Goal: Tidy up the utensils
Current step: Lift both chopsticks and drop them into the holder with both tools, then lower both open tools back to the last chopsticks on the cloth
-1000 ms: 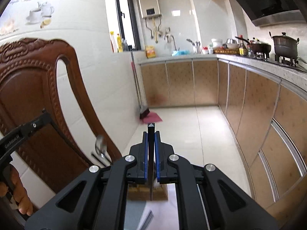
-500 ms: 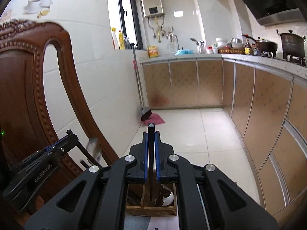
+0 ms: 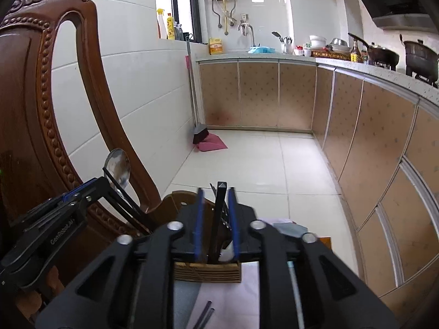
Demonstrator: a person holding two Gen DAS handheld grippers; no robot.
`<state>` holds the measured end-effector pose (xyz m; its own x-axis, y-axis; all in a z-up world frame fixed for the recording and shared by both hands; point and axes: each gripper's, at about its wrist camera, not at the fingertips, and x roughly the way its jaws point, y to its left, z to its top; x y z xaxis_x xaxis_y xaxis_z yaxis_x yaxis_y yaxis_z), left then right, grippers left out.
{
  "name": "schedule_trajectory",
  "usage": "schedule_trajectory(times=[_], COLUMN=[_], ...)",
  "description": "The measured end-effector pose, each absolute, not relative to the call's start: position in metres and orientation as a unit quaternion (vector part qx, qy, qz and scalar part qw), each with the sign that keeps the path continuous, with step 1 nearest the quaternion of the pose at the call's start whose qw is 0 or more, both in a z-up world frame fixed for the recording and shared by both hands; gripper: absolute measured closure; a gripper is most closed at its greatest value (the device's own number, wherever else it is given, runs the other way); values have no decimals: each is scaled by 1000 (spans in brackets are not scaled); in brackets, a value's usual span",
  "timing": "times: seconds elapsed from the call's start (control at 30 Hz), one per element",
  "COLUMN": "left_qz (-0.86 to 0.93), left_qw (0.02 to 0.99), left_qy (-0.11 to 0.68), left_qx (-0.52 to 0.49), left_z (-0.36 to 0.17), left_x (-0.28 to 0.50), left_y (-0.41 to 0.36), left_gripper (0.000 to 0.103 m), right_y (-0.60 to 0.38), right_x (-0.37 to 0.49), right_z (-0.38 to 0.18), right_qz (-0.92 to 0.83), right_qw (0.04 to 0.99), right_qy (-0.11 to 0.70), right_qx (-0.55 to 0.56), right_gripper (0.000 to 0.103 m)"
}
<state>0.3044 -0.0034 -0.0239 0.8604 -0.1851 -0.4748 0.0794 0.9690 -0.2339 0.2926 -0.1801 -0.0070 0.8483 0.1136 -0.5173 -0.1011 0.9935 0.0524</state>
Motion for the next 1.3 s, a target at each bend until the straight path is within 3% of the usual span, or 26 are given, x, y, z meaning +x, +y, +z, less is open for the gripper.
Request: schedule_trajectory(times=[0.2,0.4,0.5,0.6,0.7,0.83,1.3], left_qz=[-79,-97,-107,-91,-64,-53,-65], left_qw=[962,953,941,915,885,862,854], left_qy=[252,277,319,393,461,504,516], left_qx=[-77,-68,-42,-21,-15,-7,-21], left_z=[-27,-49,-77,-113,-143,-166,-170], left_x=[283,256,245,253,264,271,280], left_y=[-12,-11,-14,-16,-13,-11,-12], left_gripper=[55,52,50,50,49,47,45], right_y=[-188,-212,-227,-231,-219,-197,-143], right_x=[258,206,197,221,248,279,313], right_z=[1,-12,-49,-120,-168,-194,-214], right_qz=[61,53,28,19,15,-5,20], right_qw=[963,956,936,879,839,834,813], right_qy=[261,283,342,467,538,551,581], right_qx=[15,51,75,94,78,42,-31], right_gripper=[61,59,56,56,56,56,57])
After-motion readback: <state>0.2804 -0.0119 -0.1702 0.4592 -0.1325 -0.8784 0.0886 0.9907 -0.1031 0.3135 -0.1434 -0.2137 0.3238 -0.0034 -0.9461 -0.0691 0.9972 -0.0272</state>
